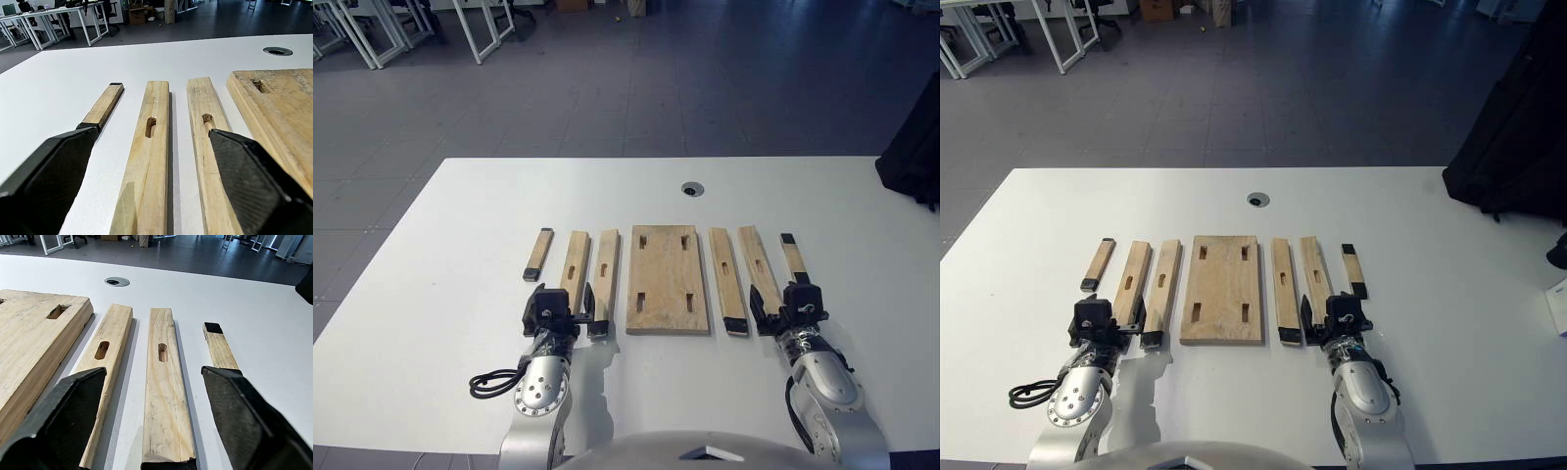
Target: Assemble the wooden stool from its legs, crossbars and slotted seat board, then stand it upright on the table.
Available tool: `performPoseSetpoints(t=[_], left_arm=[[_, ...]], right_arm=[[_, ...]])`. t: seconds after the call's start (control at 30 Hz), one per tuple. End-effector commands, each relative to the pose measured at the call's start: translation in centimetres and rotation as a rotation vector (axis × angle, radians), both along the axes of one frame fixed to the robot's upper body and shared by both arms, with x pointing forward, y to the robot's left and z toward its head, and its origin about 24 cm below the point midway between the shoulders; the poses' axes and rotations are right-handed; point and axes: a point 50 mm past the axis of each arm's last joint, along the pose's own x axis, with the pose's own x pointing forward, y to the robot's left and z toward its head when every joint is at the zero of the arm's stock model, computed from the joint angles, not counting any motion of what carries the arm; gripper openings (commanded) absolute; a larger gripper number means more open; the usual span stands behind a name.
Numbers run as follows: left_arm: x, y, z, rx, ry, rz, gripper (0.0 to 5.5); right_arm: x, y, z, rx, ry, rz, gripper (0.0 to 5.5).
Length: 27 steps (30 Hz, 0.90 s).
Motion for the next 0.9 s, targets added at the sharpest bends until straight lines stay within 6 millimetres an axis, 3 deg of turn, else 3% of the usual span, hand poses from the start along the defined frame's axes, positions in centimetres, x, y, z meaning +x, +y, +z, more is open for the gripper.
performPoseSetpoints(t=[0.03,0.9], left_arm=[[-0.09,0.07,-0.03,0.021,0.005,0.005,4.20],[-0.17,0.10,0.53,0.024,0.000,0.019,4.20]], right_arm=[[0.04,-0.06,-0.04,0.009,0.008,0.003,3.56],[0.14,0.11,0.10,0.018,0.002,-0.001,3.56]])
